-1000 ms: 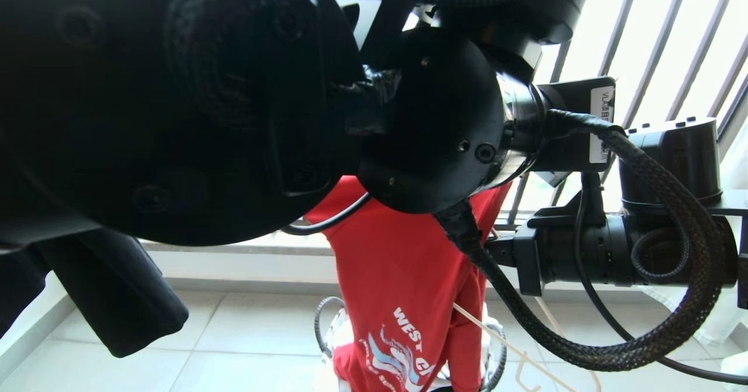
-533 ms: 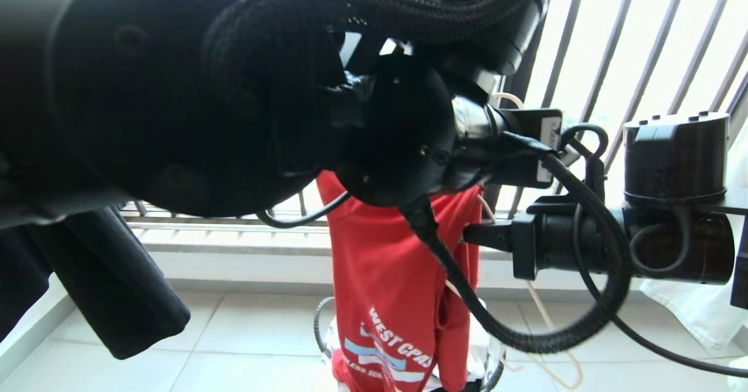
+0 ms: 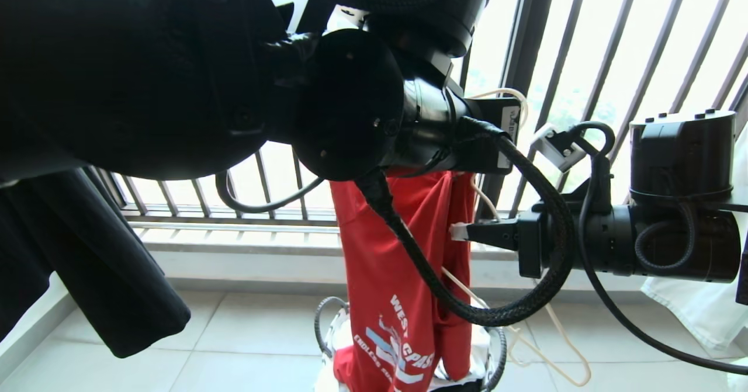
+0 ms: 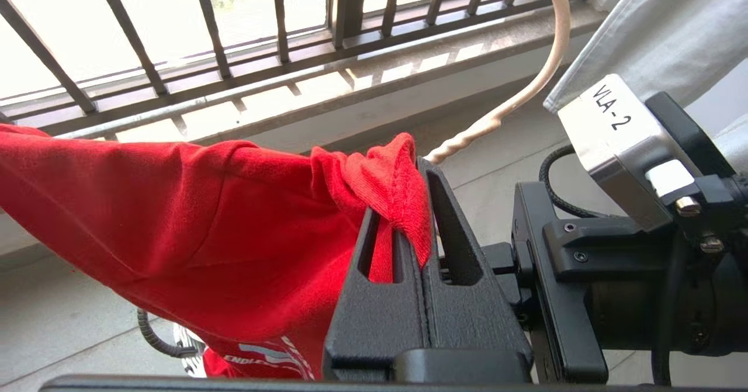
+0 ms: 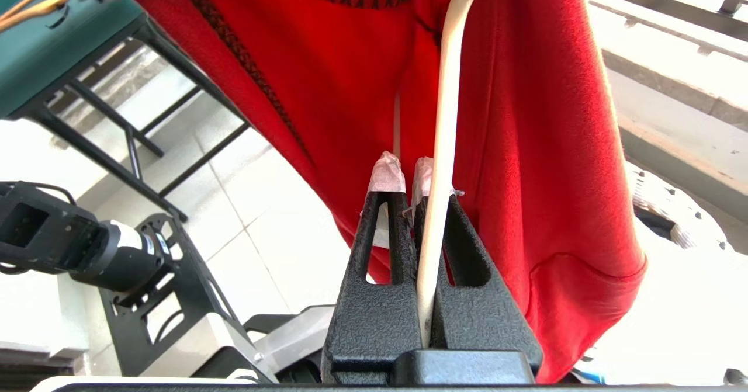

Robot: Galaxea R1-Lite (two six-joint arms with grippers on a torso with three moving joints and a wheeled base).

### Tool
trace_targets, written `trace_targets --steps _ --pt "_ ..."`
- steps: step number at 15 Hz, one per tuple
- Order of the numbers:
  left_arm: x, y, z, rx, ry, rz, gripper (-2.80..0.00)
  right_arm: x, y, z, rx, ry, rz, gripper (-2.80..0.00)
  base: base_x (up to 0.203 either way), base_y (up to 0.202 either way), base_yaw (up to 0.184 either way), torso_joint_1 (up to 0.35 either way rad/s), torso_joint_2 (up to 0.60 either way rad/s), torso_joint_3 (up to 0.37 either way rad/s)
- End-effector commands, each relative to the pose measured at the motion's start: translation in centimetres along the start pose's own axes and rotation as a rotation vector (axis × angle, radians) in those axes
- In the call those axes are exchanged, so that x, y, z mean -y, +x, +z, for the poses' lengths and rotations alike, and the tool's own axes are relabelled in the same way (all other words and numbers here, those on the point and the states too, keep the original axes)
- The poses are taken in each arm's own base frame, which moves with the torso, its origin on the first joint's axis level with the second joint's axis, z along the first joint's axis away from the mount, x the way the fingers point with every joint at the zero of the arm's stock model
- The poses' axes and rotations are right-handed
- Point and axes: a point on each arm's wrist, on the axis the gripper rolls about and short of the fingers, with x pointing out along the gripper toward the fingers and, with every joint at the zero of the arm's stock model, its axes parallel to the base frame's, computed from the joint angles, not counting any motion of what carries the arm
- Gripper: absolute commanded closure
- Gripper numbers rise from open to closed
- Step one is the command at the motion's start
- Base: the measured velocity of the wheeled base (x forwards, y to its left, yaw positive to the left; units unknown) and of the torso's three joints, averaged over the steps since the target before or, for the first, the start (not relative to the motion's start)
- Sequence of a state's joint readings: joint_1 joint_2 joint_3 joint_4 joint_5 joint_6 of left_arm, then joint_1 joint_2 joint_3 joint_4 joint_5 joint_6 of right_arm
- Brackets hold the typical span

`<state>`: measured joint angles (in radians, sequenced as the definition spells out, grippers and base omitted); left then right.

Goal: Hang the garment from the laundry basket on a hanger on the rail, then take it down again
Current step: Hang the clothes on the clothes rack

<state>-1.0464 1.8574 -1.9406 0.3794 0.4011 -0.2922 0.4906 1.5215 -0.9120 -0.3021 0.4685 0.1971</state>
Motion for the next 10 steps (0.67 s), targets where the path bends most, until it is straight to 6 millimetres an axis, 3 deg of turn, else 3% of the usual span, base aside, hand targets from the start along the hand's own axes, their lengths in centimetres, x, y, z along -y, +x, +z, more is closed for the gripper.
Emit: trace_targets --steps 1,4,10 --pt "-0.1 0.1 0.0 0.001 0.021 0.016 0.00 -0.1 -0.2 0.1 0.005 -0.002 0.004 0.00 0.000 0.000 0.000 0.000 0.00 0.000" --pt "-0.9 0.4 0.2 0.004 0.078 0.055 0.00 -0.2 -0.4 0.2 0.010 -0.007 0.006 0.00 0.000 0.000 0.000 0.000 0.00 0.000" --pt "-0.9 2.9 -1.0 -0.033 0.141 0.072 0.00 -0.6 -0.9 0.4 0.025 -0.014 0.009 0.00 0.000 0.000 0.000 0.000 0.00 0.000"
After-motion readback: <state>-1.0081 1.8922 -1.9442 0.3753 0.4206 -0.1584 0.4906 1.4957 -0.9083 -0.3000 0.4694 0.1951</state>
